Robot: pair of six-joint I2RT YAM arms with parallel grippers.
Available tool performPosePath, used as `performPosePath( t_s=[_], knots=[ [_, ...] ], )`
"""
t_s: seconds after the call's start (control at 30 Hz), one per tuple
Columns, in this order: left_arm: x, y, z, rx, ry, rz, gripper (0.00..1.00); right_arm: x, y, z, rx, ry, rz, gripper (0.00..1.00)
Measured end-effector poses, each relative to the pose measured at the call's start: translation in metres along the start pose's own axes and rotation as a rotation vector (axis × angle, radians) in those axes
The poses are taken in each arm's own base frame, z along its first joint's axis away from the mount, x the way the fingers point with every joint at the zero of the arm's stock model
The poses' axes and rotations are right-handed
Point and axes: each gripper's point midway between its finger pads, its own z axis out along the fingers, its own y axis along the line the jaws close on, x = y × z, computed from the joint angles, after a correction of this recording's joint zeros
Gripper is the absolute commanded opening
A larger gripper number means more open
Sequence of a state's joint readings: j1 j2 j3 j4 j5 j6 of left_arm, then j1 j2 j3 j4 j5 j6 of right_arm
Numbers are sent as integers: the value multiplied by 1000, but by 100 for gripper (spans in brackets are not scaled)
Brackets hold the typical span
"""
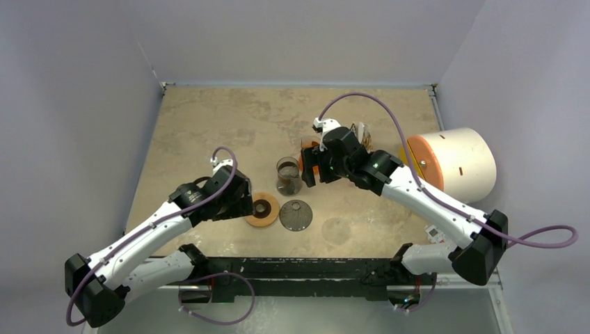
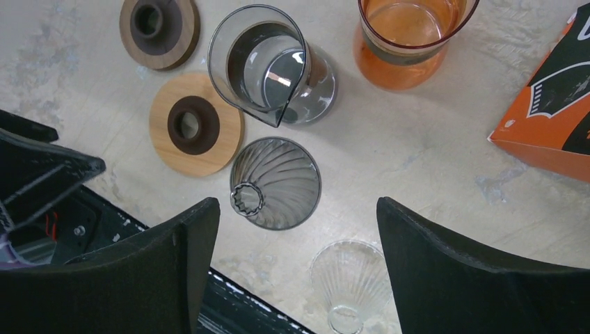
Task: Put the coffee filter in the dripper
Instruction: Pick up the dripper holder from the center of the board.
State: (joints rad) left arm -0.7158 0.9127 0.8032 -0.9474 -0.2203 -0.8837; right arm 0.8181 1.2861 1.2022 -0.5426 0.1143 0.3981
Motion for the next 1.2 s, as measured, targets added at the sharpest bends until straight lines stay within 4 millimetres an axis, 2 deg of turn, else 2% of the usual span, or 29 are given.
performPosePath(
  t_s=[0.17, 0.43, 0.6, 0.93, 1.2],
  knots=[
    [10, -14, 14, 31, 75, -1, 63, -4, 3, 9, -1, -11, 22, 85],
    [16, -51, 38, 129, 158, -12, 50, -12, 8, 12, -19, -41, 48, 85],
    [14, -67, 52, 178, 171, -16, 36, -12, 8, 6, -25, -54, 52, 85],
    [6, -60, 75, 204, 189, -54, 30, -10, 5, -11, -35, -91, 56, 85],
    [8, -59, 86, 214, 208, -45, 27, -9, 4, -11, -34, -91, 60, 85]
  ],
)
